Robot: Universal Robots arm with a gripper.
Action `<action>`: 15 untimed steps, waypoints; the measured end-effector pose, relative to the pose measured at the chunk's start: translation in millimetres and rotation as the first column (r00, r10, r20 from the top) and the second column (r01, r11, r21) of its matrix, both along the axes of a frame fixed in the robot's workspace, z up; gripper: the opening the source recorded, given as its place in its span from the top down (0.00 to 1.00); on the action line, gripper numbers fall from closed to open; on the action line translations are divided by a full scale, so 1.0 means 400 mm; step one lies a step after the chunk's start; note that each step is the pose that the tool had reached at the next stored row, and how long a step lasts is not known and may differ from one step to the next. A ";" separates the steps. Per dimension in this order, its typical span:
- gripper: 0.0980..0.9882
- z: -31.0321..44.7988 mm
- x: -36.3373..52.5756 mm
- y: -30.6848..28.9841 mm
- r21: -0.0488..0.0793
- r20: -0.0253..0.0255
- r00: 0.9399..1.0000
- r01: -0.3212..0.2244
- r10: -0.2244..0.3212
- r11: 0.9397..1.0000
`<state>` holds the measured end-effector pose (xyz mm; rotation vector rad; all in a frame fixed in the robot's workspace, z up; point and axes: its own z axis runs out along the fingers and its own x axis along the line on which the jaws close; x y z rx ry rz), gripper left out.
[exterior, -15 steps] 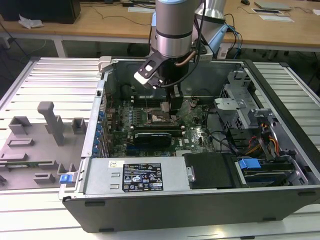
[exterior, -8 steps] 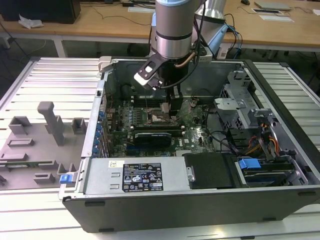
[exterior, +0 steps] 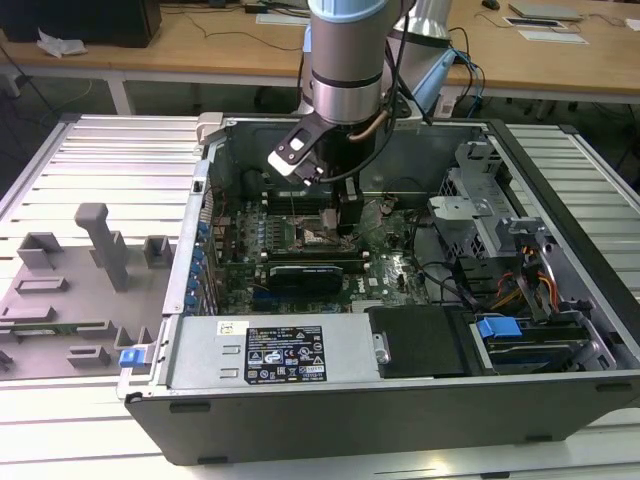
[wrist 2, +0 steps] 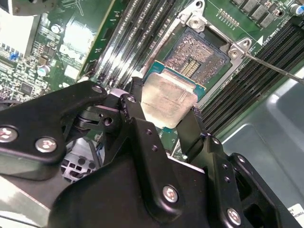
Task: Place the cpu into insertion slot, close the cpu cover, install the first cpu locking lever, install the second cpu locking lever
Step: 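Place the cpu into insertion slot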
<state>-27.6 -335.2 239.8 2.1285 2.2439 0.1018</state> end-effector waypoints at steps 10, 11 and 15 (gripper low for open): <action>0.50 -0.034 -0.030 0.024 -0.001 0.000 1.000 0.001 -0.001 1.000; 0.50 -0.038 -0.036 0.026 -0.001 0.000 1.000 0.002 -0.002 1.000; 0.50 -0.048 -0.046 0.028 -0.002 0.000 1.000 0.003 -0.003 1.000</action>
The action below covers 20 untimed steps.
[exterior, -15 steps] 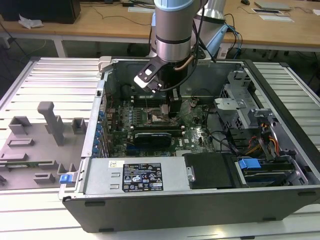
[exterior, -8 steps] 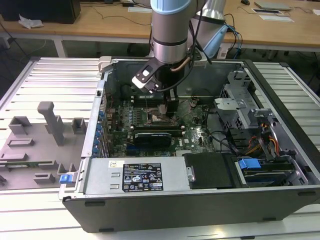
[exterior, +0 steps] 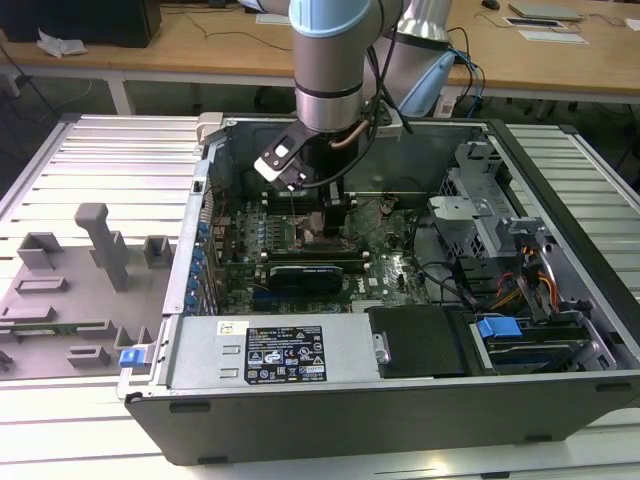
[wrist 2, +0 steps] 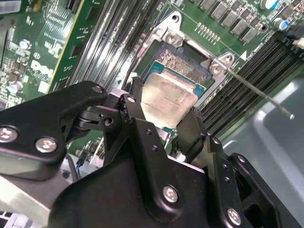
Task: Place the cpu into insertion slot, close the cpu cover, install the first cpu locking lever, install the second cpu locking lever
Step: 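Place the cpu into insertion slot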
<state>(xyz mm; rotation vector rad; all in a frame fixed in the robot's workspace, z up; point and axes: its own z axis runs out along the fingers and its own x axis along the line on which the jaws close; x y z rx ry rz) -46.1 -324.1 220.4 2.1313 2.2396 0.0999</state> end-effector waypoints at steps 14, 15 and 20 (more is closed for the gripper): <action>0.50 -0.044 -0.008 0.006 0.000 -0.001 0.997 0.078 -0.078 0.997; 0.50 -0.045 -0.008 0.006 0.000 -0.001 0.997 0.079 -0.079 0.997; 0.50 -0.053 -0.009 0.007 0.000 -0.002 0.997 0.081 -0.081 0.997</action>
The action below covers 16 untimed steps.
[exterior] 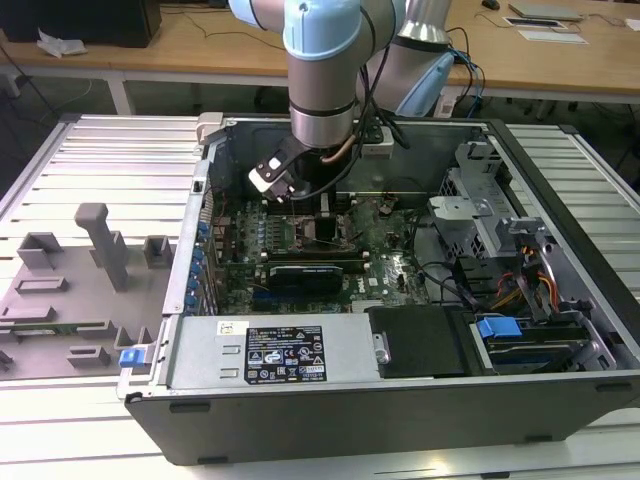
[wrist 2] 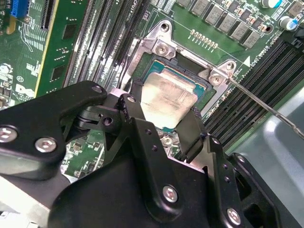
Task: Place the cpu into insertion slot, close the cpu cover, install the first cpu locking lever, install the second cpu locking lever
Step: 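Place the cpu into insertion slot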
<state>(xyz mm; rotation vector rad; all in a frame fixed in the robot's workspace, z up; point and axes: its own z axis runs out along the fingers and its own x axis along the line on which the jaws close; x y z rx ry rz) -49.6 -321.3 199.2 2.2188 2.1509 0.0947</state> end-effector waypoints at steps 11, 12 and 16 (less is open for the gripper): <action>0.42 0.003 0.000 0.000 0.000 0.000 1.000 -0.007 0.007 1.000; 0.42 0.003 0.000 0.000 0.000 0.000 1.000 -0.007 0.007 1.000; 0.42 0.003 0.000 0.000 0.000 0.000 1.000 -0.007 0.007 1.000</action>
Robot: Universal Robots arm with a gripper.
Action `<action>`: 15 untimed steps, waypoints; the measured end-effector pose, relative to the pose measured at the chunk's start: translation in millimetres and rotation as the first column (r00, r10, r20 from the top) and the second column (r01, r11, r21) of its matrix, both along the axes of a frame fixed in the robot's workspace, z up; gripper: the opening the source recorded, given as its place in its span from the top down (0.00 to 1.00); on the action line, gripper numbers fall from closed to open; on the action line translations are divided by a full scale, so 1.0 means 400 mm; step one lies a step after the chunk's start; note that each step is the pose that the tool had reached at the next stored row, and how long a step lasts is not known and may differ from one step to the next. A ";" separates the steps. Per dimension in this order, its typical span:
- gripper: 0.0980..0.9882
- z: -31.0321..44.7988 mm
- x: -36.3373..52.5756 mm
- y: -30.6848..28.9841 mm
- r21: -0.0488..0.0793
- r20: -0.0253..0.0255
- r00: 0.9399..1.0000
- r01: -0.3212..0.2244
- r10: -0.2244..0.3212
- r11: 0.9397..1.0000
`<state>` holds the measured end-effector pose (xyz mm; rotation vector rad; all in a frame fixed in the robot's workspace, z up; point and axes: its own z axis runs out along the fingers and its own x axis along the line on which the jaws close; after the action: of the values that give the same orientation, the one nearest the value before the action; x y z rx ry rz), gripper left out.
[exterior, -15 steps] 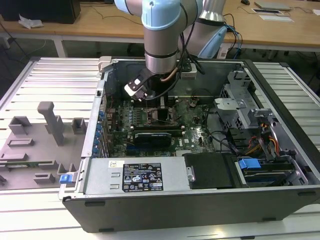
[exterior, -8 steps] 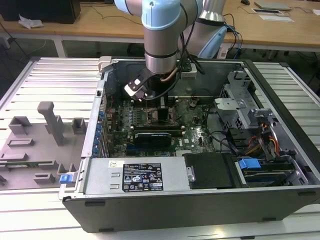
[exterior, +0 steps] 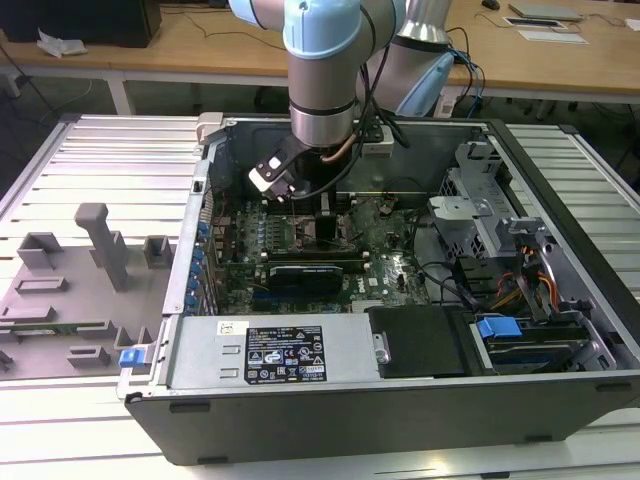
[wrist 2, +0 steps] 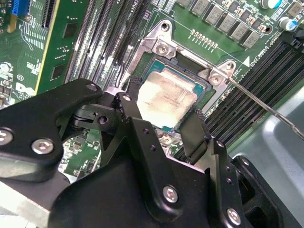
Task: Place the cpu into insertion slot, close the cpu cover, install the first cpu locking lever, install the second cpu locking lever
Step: 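Place the cpu into insertion slot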
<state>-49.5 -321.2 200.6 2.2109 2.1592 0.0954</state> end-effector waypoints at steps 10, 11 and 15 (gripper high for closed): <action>0.52 0.006 0.000 0.000 -0.005 -0.001 0.999 -0.033 0.033 0.999; 0.52 0.006 0.000 0.000 -0.008 -0.002 0.999 -0.051 0.051 0.999; 0.52 0.004 0.000 0.002 -0.008 -0.002 0.998 -0.055 0.055 0.998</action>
<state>-49.6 -320.5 202.4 2.1482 2.2179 0.0863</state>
